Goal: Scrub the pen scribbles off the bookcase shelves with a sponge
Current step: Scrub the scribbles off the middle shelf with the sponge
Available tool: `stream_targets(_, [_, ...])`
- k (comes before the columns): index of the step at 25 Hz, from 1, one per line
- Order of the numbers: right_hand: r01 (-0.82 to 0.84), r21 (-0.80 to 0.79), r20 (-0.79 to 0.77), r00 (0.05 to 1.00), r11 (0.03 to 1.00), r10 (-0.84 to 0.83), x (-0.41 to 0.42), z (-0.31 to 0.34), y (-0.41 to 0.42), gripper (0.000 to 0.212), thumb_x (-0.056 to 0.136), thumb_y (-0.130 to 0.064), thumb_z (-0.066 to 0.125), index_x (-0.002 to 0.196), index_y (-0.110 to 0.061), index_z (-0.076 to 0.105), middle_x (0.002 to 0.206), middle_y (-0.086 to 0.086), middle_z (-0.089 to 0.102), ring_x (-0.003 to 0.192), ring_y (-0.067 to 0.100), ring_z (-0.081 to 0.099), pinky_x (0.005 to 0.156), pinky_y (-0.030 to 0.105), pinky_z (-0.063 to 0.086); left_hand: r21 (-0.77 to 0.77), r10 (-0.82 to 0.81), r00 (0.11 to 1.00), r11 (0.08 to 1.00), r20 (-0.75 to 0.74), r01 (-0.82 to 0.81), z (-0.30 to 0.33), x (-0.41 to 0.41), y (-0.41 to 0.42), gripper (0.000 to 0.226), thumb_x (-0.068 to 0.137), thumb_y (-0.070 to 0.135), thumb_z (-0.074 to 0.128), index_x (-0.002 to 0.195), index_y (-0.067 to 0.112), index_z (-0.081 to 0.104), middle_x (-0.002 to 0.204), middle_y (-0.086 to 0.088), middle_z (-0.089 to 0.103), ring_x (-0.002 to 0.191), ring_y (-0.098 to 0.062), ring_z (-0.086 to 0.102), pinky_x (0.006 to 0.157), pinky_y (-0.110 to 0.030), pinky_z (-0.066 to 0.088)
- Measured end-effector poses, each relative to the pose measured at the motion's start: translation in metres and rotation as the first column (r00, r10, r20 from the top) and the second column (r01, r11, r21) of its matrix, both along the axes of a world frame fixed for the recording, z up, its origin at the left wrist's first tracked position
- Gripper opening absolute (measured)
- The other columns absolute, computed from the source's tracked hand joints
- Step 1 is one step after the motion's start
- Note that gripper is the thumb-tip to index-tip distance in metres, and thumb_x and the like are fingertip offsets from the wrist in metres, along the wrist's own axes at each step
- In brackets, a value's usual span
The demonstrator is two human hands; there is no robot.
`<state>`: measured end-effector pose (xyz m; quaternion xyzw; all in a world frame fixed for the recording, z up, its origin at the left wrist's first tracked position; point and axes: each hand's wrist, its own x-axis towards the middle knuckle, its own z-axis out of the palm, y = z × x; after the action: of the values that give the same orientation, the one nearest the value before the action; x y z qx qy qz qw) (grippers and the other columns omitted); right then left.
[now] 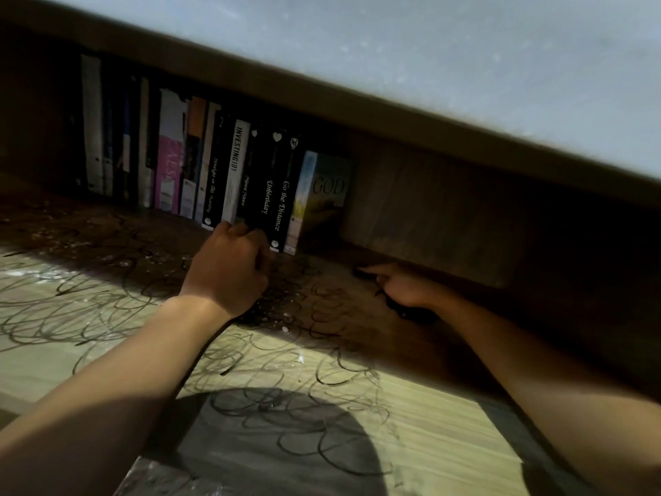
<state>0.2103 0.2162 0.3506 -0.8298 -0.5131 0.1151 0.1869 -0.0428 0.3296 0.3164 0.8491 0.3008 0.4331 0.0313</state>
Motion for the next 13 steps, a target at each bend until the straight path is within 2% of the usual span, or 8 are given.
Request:
stream_targets(1, [0.020,-0.010,-0.001,1.000,1.000,-0.020,-0.004,0.000,0.009,0.049,0.101,-0.005,0.028,0.138,-0.030,0.049,0.091,0.004,0.062,0.045,0.002,0.055,0.040,0.019,0.041,0.003,-0.002,1.000,1.000,-0.003,0.002,0.000,0.000,0.000,0.010,0.075,0.002,0.063,0.083,0.006,0.067,0.089,-0.019,0.063,0.090,-0.042,0.054,0.086,-0.051,0.046])
stream_targets(3, [-0.124,0.024,0.048,0.991,0.992,0.122,-0.025,-0.002,0.023,0.051,0.097,-0.001,0.033,0.137,-0.028,0.051,0.120,0.006,0.063,0.085,0.016,0.066,0.070,0.026,0.053,0.023,-0.001,1.000,1.000,-0.007,0.001,0.001,-0.001,0.002,0.011,0.077,0.006,0.059,0.084,0.006,0.067,0.089,-0.020,0.064,0.088,-0.042,0.055,0.083,-0.050,0.046])
stream_targets(6, [-0.335,0.007,0.088,0.939,0.942,0.333,-0.028,-0.011,0.014,0.047,0.099,0.002,0.036,0.136,-0.022,0.052,0.140,0.002,0.051,0.119,0.019,0.054,0.102,0.028,0.039,0.038,0.002,1.000,0.999,-0.014,-0.002,0.000,-0.002,0.003,0.028,0.074,0.018,0.045,0.085,0.005,0.067,0.087,-0.020,0.064,0.085,-0.042,0.055,0.078,-0.050,0.047])
stream_targets(7, [-0.331,-0.001,0.079,0.941,0.944,0.330,-0.016,-0.010,0.007,0.047,0.100,0.000,0.036,0.135,-0.026,0.052,0.138,0.003,0.052,0.111,0.018,0.058,0.098,0.030,0.043,0.038,0.009,1.000,0.999,-0.018,-0.008,-0.001,-0.001,0.003,0.029,0.074,0.018,0.044,0.086,0.005,0.067,0.088,-0.019,0.064,0.086,-0.042,0.055,0.077,-0.050,0.047])
stream_targets(8, [-0.269,-0.005,0.046,0.962,0.963,0.269,-0.005,-0.007,0.001,0.047,0.101,-0.004,0.034,0.135,-0.032,0.051,0.132,0.007,0.057,0.090,0.016,0.065,0.082,0.030,0.051,0.030,0.016,1.000,0.999,-0.025,-0.015,0.000,-0.001,0.003,0.025,0.075,0.015,0.047,0.086,0.005,0.067,0.089,-0.019,0.064,0.087,-0.041,0.054,0.078,-0.050,0.047])
stream_targets(10, [-0.026,0.013,-0.004,1.000,1.000,0.026,0.008,-0.005,0.000,0.048,0.103,-0.008,0.028,0.136,-0.038,0.047,0.111,0.016,0.065,0.047,0.012,0.050,0.041,0.023,0.041,0.004,0.008,1.000,1.000,-0.021,-0.008,0.001,-0.001,0.002,0.014,0.077,0.006,0.057,0.087,0.006,0.067,0.091,-0.019,0.064,0.090,-0.041,0.054,0.080,-0.050,0.046])
stream_targets(11, [0.044,0.004,0.006,0.999,0.999,-0.044,0.008,-0.005,0.005,0.050,0.102,-0.008,0.027,0.138,-0.037,0.046,0.106,0.016,0.065,0.043,0.012,0.045,0.036,0.020,0.034,0.000,0.003,1.000,1.000,-0.016,-0.003,0.000,-0.001,0.002,0.013,0.075,0.004,0.060,0.087,0.006,0.067,0.092,-0.019,0.064,0.090,-0.041,0.054,0.081,-0.051,0.046])
stream_targets(13, [-0.049,-0.029,0.076,0.996,0.998,0.051,-0.010,-0.004,0.011,0.052,0.100,-0.004,0.029,0.141,-0.032,0.044,0.116,0.013,0.062,0.057,0.015,0.053,0.044,0.021,0.041,0.012,-0.002,1.000,1.000,-0.012,0.003,0.000,-0.002,0.004,0.013,0.074,0.002,0.061,0.086,0.006,0.066,0.090,-0.020,0.064,0.088,-0.042,0.054,0.080,-0.051,0.047])
